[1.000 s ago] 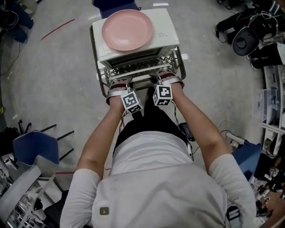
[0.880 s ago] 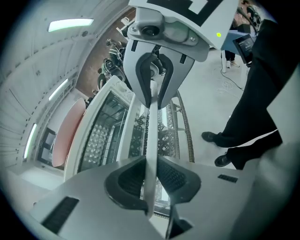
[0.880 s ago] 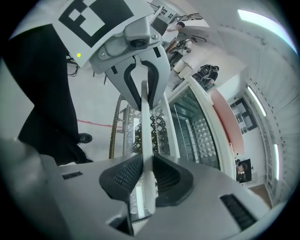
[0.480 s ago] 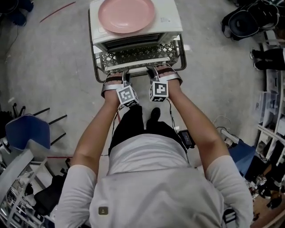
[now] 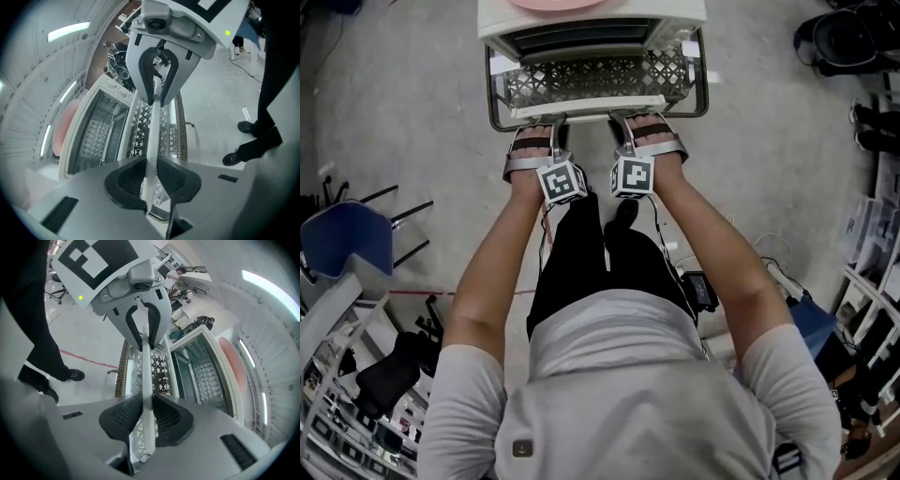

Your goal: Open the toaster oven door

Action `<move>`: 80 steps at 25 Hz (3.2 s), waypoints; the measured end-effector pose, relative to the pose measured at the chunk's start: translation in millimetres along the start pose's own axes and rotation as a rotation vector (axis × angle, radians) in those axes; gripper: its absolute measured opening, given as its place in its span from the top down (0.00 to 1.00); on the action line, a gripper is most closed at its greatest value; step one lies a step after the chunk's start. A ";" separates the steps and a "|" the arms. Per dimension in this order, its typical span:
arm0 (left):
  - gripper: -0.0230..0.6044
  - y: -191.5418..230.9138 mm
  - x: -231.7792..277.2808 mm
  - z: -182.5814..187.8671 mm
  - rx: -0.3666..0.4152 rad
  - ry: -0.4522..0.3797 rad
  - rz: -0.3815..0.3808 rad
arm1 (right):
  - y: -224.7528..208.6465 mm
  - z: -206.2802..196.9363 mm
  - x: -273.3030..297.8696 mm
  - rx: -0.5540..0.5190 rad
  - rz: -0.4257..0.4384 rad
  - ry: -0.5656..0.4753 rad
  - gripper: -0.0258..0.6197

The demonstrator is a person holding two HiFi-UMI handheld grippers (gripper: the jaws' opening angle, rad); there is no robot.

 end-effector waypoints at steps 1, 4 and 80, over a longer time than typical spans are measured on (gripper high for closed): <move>0.81 -3.9 1.5 -1.4 -0.004 0.002 0.012 | 4.3 -0.3 1.0 -0.002 -0.008 0.000 0.84; 0.82 -14.0 6.9 -5.7 -0.014 0.003 0.058 | 16.8 -1.2 4.9 -0.011 -0.030 -0.002 0.84; 0.94 -52.9 -37.2 9.6 -0.436 -0.278 0.176 | 41.1 -9.1 -52.2 0.646 -0.063 -0.034 0.93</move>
Point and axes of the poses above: the fingertips, and each gripper's own axes: x forward along the fingers, y to its left, z out of its top, the point moved 2 cm from there along -x, backward along the fingers, and after that the axes turned 12 degrees about -z, right-handed, at the moved point
